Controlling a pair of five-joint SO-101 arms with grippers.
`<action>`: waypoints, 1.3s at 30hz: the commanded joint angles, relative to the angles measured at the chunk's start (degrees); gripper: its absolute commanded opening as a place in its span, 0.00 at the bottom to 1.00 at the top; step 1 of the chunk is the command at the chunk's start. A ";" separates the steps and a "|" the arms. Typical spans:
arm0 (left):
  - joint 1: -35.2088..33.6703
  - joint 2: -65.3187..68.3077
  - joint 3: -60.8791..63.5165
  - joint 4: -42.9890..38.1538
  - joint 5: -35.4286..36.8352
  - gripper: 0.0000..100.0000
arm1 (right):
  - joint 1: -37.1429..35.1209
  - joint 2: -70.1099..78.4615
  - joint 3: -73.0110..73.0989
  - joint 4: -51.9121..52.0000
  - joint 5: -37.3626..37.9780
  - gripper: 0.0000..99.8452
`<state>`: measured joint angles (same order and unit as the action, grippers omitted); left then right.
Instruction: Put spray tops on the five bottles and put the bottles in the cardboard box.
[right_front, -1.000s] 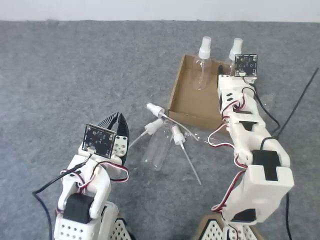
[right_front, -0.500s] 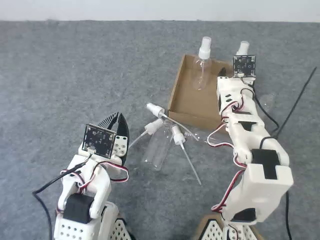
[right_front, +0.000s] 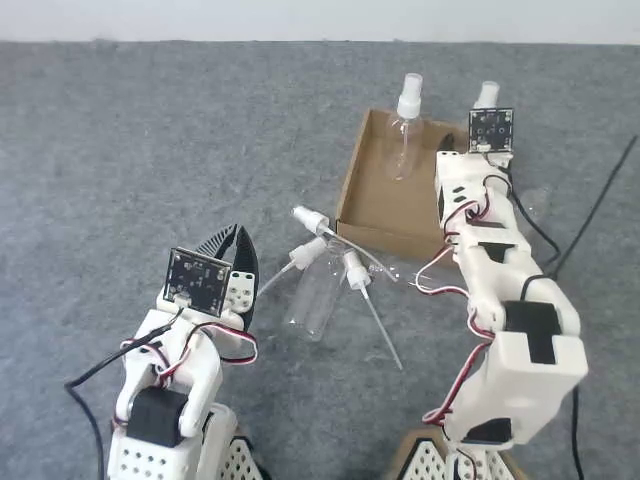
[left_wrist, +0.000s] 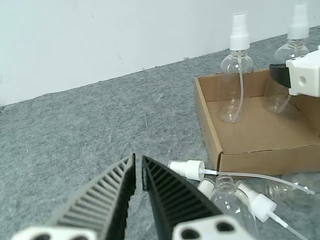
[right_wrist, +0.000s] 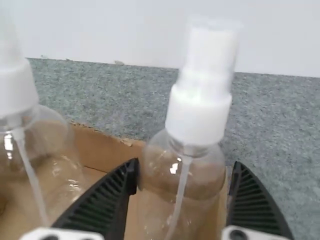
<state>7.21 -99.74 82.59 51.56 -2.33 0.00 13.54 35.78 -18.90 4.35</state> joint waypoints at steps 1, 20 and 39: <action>-0.26 -0.97 -0.31 -1.58 0.53 0.01 | -0.66 -4.97 -1.76 0.66 1.05 0.24; -0.26 -0.97 -0.31 -1.58 0.53 0.01 | -0.48 -16.04 -4.22 9.27 1.05 0.24; -0.35 -0.97 -0.31 -1.58 0.53 0.01 | -0.57 -46.55 -4.22 44.44 0.79 0.24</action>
<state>7.21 -99.74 82.59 51.56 -2.33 -0.18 -26.73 35.34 18.99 4.35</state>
